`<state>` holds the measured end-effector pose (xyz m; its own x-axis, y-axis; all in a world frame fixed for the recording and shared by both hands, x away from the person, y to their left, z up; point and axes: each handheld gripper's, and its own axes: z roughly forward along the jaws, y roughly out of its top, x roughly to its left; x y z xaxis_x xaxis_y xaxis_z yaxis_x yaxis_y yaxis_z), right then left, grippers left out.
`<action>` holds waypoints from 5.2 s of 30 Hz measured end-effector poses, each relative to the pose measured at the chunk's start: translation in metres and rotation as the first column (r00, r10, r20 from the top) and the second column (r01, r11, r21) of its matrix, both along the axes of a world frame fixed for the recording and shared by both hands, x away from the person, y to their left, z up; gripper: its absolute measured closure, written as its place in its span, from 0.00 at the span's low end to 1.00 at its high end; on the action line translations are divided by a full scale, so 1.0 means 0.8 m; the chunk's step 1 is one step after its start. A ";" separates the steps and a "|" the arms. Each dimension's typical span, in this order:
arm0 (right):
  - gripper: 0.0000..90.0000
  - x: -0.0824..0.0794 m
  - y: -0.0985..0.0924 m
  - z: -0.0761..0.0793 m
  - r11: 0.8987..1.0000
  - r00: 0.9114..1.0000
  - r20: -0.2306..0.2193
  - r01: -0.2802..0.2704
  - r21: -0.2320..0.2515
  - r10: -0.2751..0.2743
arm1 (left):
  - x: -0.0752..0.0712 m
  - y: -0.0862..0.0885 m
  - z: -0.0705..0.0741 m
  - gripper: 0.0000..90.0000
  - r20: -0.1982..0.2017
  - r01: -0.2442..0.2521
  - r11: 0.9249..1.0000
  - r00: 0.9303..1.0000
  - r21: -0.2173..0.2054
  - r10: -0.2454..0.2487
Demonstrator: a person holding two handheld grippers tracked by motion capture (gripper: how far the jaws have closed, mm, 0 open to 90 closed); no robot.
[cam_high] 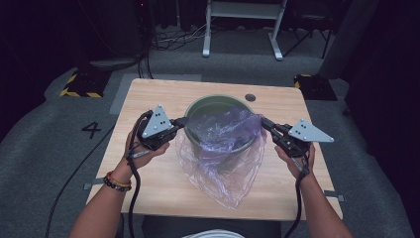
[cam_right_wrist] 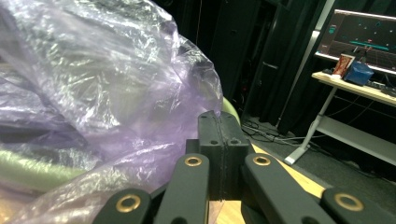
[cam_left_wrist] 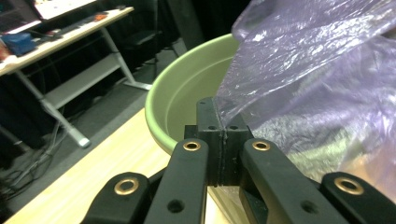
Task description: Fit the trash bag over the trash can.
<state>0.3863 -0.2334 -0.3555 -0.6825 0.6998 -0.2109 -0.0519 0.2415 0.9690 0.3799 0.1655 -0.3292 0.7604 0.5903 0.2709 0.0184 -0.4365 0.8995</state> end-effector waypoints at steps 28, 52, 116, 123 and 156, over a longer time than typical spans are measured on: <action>0.56 0.020 -0.028 -0.001 0.998 0.997 -0.054 0.063 0.002 -0.063 | 0.013 0.033 -0.020 1.00 -0.012 -0.073 0.993 0.997 -0.088 0.072; 0.90 0.002 -0.011 0.009 0.969 0.969 -0.237 0.007 -0.248 -0.068 | 0.016 0.044 -0.024 1.00 -0.014 -0.105 0.991 0.994 -0.083 0.104; 0.89 0.106 -0.013 -0.097 0.994 0.906 -0.419 0.012 -0.107 -0.056 | 0.093 0.017 -0.158 0.77 -0.325 -0.115 0.991 0.936 0.071 0.132; 0.62 0.082 -0.032 -0.071 0.995 0.947 -0.311 0.055 -0.084 -0.079 | 0.063 0.048 -0.130 0.36 -0.242 -0.159 0.987 0.959 -0.030 0.147; 1.00 0.008 -0.009 -0.058 0.922 0.928 -0.194 -0.349 -0.165 0.317 | -0.006 -0.007 -0.114 1.00 -0.136 0.146 0.987 0.981 0.065 -0.136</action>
<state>0.3925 -0.2409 -0.4023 -0.9047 0.3828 -0.1869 -0.0098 0.4200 0.9075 0.3752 0.1595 -0.4201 0.8664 0.4562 0.2032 0.0667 -0.5090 0.8582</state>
